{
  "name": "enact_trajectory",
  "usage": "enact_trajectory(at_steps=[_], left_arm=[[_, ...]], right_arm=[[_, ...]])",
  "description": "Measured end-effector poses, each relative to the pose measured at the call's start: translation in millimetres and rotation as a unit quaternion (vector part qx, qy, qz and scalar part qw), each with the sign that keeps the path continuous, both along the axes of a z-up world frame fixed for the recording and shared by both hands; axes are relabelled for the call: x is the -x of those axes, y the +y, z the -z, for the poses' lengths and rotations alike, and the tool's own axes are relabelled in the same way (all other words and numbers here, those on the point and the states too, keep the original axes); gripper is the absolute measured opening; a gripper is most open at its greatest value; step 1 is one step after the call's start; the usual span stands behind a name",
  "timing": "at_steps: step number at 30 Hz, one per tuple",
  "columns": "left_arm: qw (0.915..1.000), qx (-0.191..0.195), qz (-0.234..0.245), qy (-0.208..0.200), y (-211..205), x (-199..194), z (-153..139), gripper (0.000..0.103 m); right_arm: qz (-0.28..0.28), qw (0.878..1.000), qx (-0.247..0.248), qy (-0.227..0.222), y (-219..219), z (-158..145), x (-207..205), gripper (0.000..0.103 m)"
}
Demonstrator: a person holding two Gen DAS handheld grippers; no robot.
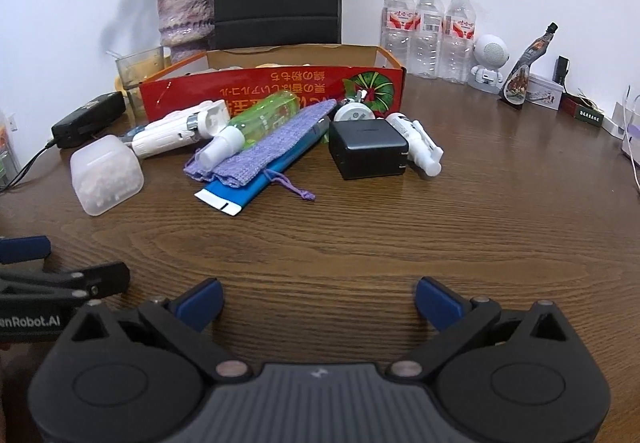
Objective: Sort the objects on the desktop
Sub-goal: 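Open both tools and withdraw them from the box back over the table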
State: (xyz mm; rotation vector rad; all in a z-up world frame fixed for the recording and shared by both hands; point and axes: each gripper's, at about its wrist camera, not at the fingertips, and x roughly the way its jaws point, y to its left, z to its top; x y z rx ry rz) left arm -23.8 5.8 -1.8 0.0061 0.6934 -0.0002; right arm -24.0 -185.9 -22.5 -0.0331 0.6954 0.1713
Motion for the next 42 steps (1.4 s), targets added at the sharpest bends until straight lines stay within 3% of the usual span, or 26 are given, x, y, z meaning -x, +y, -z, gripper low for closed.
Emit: enact_trajectory(at_steps=[38,42], left_arm=[[1.0000,0.002,0.000,0.000,0.6,-1.5,-0.8,0.103],[0.9998,0.011,0.001,-0.015,8.9,-0.7,-4.1,0.103]], right_arm=[[0.009,1.000,0.002,0.000,0.4,0.6,-2.6,0.103],[0.003,1.000,-0.006,-0.001,-2.1,0.0,-2.2,0.103]])
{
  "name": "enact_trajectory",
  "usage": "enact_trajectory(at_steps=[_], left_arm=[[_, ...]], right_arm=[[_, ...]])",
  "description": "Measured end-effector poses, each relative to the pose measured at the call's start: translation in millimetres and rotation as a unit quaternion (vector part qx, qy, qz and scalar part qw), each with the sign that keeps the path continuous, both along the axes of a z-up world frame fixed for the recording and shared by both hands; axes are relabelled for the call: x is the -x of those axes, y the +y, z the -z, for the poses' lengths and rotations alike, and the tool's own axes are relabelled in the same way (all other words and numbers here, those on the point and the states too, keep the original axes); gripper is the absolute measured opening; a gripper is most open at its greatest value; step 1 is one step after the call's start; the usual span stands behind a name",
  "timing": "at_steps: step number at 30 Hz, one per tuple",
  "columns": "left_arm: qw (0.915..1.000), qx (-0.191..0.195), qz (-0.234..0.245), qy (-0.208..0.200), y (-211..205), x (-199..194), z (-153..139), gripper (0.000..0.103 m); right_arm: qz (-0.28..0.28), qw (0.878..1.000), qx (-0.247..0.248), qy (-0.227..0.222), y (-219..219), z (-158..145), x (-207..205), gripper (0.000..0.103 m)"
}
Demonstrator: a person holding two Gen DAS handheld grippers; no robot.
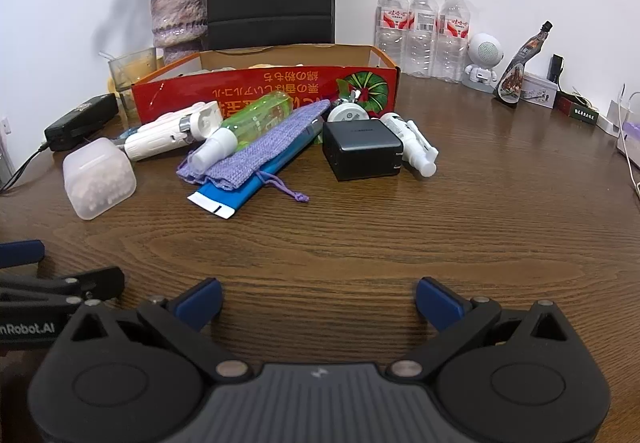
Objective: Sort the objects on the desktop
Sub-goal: 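Open both tools and withdraw them from the box back over the table, then grasp the frosted plastic box with the left tool while the right tool grasps the green bottle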
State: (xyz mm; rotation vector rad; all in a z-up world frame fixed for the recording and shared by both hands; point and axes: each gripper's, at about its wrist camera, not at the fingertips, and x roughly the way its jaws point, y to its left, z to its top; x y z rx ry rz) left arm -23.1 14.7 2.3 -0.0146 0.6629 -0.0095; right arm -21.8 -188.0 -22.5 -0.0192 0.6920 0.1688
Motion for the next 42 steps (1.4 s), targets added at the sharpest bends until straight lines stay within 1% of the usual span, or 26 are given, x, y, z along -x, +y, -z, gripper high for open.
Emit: enact_trajectory(at_steps=[1,3,4,6,8,9,11,14,15,18,19,21,22,23,24,26,28,29,30,31,32,33,35,37,40,42], left_arm=[[0.9999,-0.001,-0.002,-0.012,6,-2,-4,0.103],[0.9991,-0.004,-0.025,-0.034,20,-11,-13,0.103],[0.9985,0.003,-0.041,-0.037,27,-20,-18,0.103],[0.9973,0.027,-0.061,-0.031,36,-40,-25,0.103],[0.9964,0.036,-0.073,-0.025,34,-59,-31,0.103],[0.9965,0.036,-0.072,-0.023,28,-69,-33,0.103],[0.9966,0.010,-0.081,-0.015,15,-85,-33,0.103],[0.9939,-0.047,-0.096,-0.026,0,-95,-26,0.103],[0.9934,-0.058,-0.095,-0.029,0,-95,-23,0.103],[0.9956,-0.050,-0.068,-0.042,13,-82,-21,0.095],[0.9962,-0.044,-0.058,-0.048,18,-76,-22,0.093],[0.9971,-0.034,-0.037,-0.058,29,-65,-24,0.091],[0.9975,-0.034,-0.027,-0.055,31,-61,-23,0.088],[0.9979,-0.034,-0.017,-0.053,34,-57,-22,0.081],[0.9982,-0.034,-0.007,-0.050,36,-53,-21,0.076],[0.9986,-0.032,0.007,-0.042,39,-48,-17,0.075],[0.9990,-0.026,0.003,-0.036,41,-46,-14,0.075],[0.9991,-0.024,0.003,-0.035,41,-45,-13,0.073],[0.9989,-0.022,0.007,-0.042,41,-43,-15,0.073],[0.9987,-0.018,0.009,-0.048,40,-42,-17,0.076],[0.9986,-0.008,0.005,-0.052,39,-42,-19,0.093],[0.9985,0.002,0.001,-0.055,39,-43,-22,0.103],[0.9983,0.024,-0.012,-0.053,35,-48,-25,0.103],[0.9987,0.030,-0.024,-0.032,26,-63,-25,0.103],[0.9970,-0.001,-0.076,-0.010,13,-84,-18,0.103],[0.9940,-0.010,-0.109,-0.001,10,-94,-14,0.103]], right_arm=[[-0.002,1.000,-0.003,-0.001,-1,0,0,0.103],[-0.009,1.000,-0.015,-0.003,-4,-1,0,0.103],[-0.018,0.999,-0.030,-0.007,-7,-3,-1,0.103],[-0.022,0.999,-0.039,-0.015,-10,-13,-10,0.100],[-0.024,0.998,-0.043,-0.031,-10,-25,-21,0.093],[-0.026,0.998,-0.046,-0.040,-9,-31,-28,0.092],[-0.031,0.997,-0.048,-0.051,-6,-42,-44,0.084],[-0.038,0.997,-0.038,-0.056,4,-48,-64,0.078],[-0.045,0.996,-0.042,-0.057,8,-50,-70,0.077],[-0.077,0.994,-0.057,-0.055,25,-55,-88,0.077],[-0.086,0.994,-0.054,-0.051,34,-54,-96,0.074],[-0.089,0.995,-0.035,-0.034,50,-49,-116,0.065],[-0.085,0.996,-0.024,-0.022,58,-45,-128,0.054],[-0.078,0.997,-0.015,-0.010,64,-40,-138,0.044],[-0.072,0.997,-0.008,-0.003,69,-36,-145,0.043],[-0.063,0.998,-0.004,-0.007,73,-32,-150,0.038],[-0.059,0.998,-0.016,-0.004,70,-34,-145,0.034],[-0.059,0.998,-0.021,-0.007,66,-36,-139,0.032],[-0.065,0.998,-0.019,-0.015,61,-39,-128,0.031],[-0.071,0.997,-0.018,-0.023,56,-43,-117,0.031],[-0.077,0.996,-0.016,-0.032,51,-46,-106,0.031],[-0.083,0.996,-0.012,-0.038,45,-47,-94,0.031],[-0.091,0.995,0.003,-0.044,30,-45,-67,0.030],[-0.086,0.995,0.018,-0.036,17,-38,-49,0.030],[-0.077,0.996,0.038,-0.028,6,-29,-32,0.030],[-0.075,0.996,0.034,-0.021,-1,-24,-27,0.030]])
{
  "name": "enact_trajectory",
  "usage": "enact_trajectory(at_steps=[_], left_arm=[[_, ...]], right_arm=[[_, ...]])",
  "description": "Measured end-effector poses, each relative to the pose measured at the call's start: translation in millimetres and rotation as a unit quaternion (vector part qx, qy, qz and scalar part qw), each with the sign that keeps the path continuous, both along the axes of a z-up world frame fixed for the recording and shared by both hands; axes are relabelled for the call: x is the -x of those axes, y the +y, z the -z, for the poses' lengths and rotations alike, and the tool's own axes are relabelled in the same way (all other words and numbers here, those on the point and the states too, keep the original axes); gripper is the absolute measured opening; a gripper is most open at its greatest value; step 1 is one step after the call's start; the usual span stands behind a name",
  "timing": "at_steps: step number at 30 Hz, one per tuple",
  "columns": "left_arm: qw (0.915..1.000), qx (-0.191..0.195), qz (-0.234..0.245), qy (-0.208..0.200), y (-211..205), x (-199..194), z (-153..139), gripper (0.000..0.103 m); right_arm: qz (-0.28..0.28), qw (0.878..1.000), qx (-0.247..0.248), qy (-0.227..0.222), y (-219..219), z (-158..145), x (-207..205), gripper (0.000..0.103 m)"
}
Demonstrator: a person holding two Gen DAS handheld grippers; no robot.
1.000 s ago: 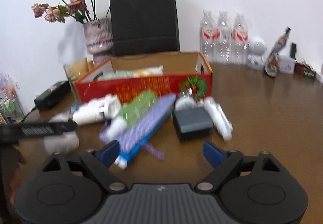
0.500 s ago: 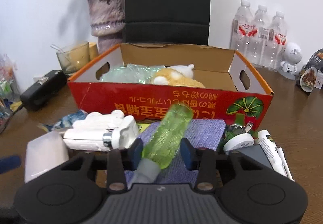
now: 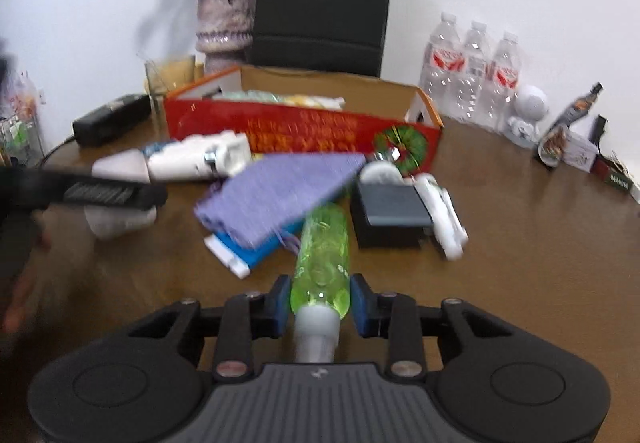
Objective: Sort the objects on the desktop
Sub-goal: 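Grasp the frosted plastic box with the left tool while the right tool grasps the green bottle, then carry the frosted box with the left tool while the right tool carries the green bottle into the cardboard box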
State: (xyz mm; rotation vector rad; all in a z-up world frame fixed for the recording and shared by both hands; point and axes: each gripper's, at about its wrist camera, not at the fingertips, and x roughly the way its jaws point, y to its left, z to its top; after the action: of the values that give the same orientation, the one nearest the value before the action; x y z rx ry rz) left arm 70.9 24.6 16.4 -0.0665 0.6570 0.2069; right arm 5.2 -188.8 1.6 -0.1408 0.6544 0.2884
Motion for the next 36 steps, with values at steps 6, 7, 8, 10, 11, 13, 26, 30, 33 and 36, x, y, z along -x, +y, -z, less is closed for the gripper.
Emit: enact_trajectory(at_steps=[6,7,8,10,11,13,26,30,33,36], left_arm=[[0.9999,0.011,-0.009,0.003,9,2,2,0.090],[1.0000,0.009,-0.002,0.002,9,6,1,0.088],[1.0000,0.007,0.006,0.000,10,10,1,0.086],[0.9994,-0.002,0.035,-0.004,9,24,1,0.082],[0.9983,-0.005,0.057,-0.008,8,34,1,0.082],[0.9936,-0.006,0.112,-0.012,5,58,3,0.081],[0.9919,0.011,0.126,-0.012,-11,90,10,0.096],[0.9937,0.016,0.111,-0.007,-10,87,13,0.069],[0.9930,0.008,0.118,-0.009,-7,90,13,0.067],[0.9922,0.021,0.122,-0.019,-2,94,11,0.067]], right_arm=[[-0.004,1.000,-0.004,0.007,-5,6,11,0.030],[-0.005,1.000,-0.006,0.007,-5,7,13,0.031],[-0.006,1.000,-0.008,0.007,-6,7,14,0.031],[-0.007,1.000,-0.012,0.006,-6,6,14,0.031],[-0.007,1.000,-0.013,0.005,-6,6,14,0.033],[-0.006,1.000,-0.017,0.005,-7,5,12,0.035],[0.012,1.000,0.001,-0.011,-3,13,25,0.030],[0.014,1.000,-0.006,0.006,-7,14,30,0.033],[0.022,1.000,-0.009,0.004,-7,15,24,0.038],[0.031,0.999,-0.023,0.008,-7,15,13,0.038]])
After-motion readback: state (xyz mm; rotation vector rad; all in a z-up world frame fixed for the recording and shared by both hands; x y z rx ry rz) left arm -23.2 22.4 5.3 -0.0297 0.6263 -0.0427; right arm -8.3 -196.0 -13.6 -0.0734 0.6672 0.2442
